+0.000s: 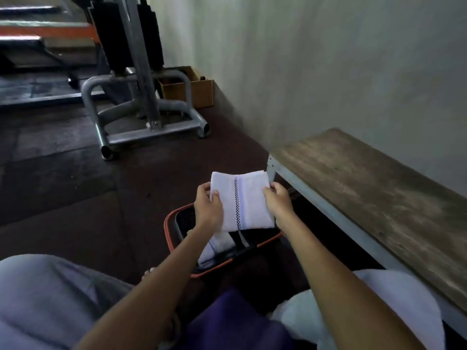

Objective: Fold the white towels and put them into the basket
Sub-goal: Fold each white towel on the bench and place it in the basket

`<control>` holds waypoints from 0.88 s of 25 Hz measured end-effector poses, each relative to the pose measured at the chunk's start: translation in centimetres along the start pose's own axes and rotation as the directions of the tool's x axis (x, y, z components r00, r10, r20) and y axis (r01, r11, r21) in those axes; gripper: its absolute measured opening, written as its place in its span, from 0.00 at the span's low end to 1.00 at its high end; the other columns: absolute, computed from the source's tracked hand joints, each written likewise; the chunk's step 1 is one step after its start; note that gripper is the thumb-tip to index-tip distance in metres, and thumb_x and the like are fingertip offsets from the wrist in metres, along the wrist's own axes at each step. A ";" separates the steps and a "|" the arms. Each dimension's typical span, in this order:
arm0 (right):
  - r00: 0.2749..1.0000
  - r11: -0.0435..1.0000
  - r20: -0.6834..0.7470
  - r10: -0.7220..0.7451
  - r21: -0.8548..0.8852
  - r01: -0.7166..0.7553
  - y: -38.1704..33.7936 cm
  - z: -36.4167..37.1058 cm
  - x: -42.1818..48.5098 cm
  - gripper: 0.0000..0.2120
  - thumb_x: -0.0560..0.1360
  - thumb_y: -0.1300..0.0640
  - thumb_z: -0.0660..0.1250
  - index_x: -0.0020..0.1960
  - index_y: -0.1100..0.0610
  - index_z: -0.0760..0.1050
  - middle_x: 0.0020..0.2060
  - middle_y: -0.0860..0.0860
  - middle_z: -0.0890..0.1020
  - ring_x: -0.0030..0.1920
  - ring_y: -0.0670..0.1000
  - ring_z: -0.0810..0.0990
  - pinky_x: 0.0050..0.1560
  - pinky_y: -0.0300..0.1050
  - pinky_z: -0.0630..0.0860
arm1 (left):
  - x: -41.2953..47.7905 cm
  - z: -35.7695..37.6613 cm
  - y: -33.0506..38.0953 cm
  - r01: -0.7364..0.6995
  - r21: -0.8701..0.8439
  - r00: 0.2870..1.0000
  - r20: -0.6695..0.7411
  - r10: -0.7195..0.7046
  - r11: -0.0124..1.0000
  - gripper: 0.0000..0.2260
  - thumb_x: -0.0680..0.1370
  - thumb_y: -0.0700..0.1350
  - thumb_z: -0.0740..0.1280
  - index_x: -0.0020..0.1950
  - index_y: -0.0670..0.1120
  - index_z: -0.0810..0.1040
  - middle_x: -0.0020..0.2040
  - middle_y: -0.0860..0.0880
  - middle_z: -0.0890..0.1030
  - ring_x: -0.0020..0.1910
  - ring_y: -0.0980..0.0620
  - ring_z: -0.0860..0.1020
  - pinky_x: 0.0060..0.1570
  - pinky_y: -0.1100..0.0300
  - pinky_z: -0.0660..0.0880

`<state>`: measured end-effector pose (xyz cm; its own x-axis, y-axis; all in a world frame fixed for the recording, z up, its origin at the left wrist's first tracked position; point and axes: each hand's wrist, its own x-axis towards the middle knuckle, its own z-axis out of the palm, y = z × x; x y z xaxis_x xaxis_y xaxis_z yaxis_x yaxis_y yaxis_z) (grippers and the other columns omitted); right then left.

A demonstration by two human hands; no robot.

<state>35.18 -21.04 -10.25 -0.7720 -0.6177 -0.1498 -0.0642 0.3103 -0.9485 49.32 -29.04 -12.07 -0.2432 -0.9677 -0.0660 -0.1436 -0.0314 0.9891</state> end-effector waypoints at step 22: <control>0.857 0.900 0.353 0.376 -0.361 -0.246 24.1 19.7 17.0 0.14 0.79 0.56 0.60 0.64 0.54 0.70 0.57 0.54 0.79 0.58 0.55 0.77 0.59 0.45 0.72 | 13.3 4.6 -27.4 0.486 0.070 0.786 -0.470 -0.401 0.871 0.21 0.77 0.40 0.59 0.71 0.41 0.63 0.66 0.38 0.72 0.66 0.41 0.70 0.67 0.53 0.66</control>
<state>32.96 -38.31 -41.18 -0.4623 -0.6680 -0.5832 -0.0961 0.6915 -0.7159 45.62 -39.90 -40.68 0.3170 -0.8659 -0.3869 -0.3101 -0.4802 0.8205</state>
